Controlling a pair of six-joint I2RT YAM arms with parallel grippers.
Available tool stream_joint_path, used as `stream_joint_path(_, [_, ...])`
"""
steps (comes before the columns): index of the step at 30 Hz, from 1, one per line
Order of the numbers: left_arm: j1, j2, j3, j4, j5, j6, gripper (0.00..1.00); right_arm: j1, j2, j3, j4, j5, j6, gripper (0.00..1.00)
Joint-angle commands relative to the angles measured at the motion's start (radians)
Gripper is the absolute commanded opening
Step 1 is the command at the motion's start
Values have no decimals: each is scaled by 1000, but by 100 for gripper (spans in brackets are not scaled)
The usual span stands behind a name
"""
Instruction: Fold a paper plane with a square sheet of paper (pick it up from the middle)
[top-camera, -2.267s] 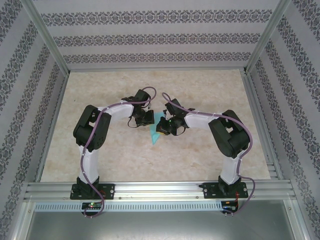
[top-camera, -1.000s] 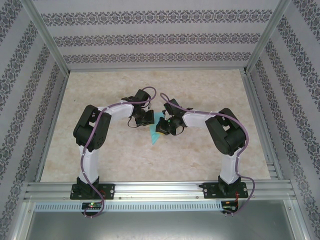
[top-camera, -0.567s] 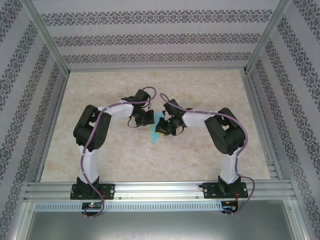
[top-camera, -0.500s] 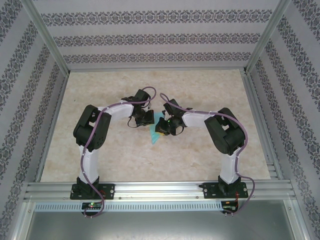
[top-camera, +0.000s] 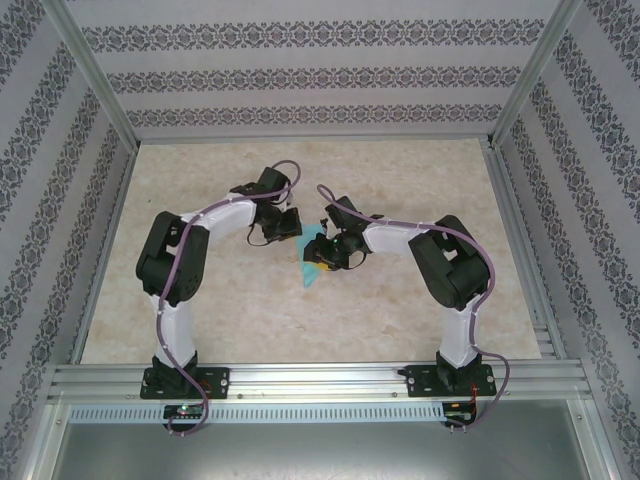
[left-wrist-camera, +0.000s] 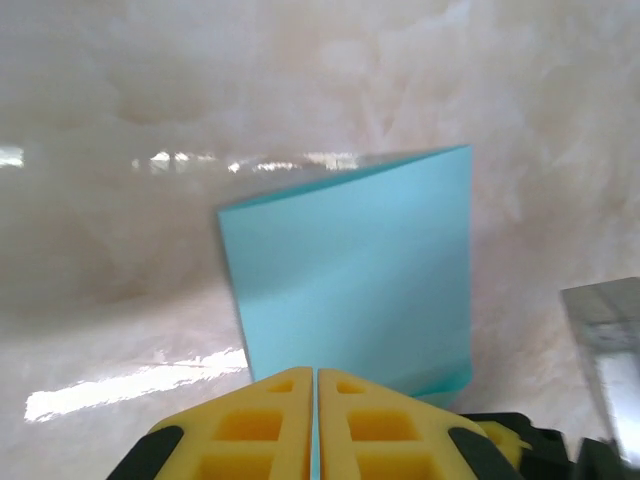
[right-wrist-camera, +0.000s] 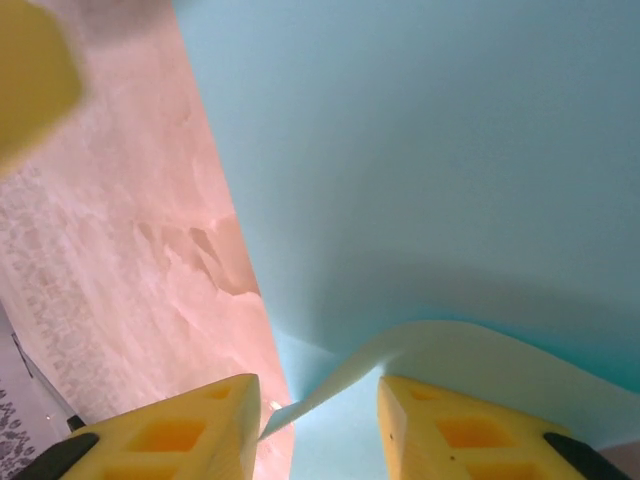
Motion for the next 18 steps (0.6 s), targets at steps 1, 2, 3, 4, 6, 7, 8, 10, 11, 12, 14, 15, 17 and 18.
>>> stream_joint_path(1, [17, -62, -31, -3, 17, -10, 12, 6, 41, -7, -29, 52, -19, 41])
stream_joint_path(2, [19, -69, -41, 5, 26, -10, 12, 6, 41, -9, -29, 53, -20, 42])
stream_joint_path(3, [19, -76, -49, 13, 36, -12, 13, 6, 41, -8, -30, 53, -21, 42])
stream_joint_path(4, [19, -82, -60, 25, 56, -15, 13, 5, 41, -9, -31, 53, -21, 42])
stream_joint_path(6, [20, -92, -83, 52, 89, -24, 13, 6, 41, -9, -32, 53, -22, 43])
stream_joint_path(7, [19, -98, -96, 65, 105, -28, 13, 5, 41, -10, -32, 52, -23, 44])
stream_joint_path(8, [19, -101, -107, 78, 122, -31, 13, 6, 40, -10, -32, 52, -24, 46])
stream_joint_path(10, [18, -105, -125, 93, 143, -36, 13, 5, 39, -12, -29, 55, -24, 48])
stream_joint_path(11, [17, -107, -136, 103, 154, -38, 13, 4, 38, -13, -31, 54, -25, 49])
stream_joint_path(12, [18, -109, -144, 110, 161, -41, 13, 5, 38, -14, -30, 55, -25, 49])
stream_joint_path(14, [14, -110, -161, 130, 185, -45, 12, 5, 39, -14, -33, 57, -25, 47])
stream_joint_path(15, [13, -107, -166, 137, 195, -46, 12, 4, 39, -13, -35, 57, -26, 45])
stream_joint_path(17, [3, -102, -176, 142, 200, -48, 11, 3, 39, -14, -36, 61, -25, 39])
stream_joint_path(18, [-1, -99, -177, 143, 202, -46, 10, 2, 39, -13, -38, 61, -26, 36])
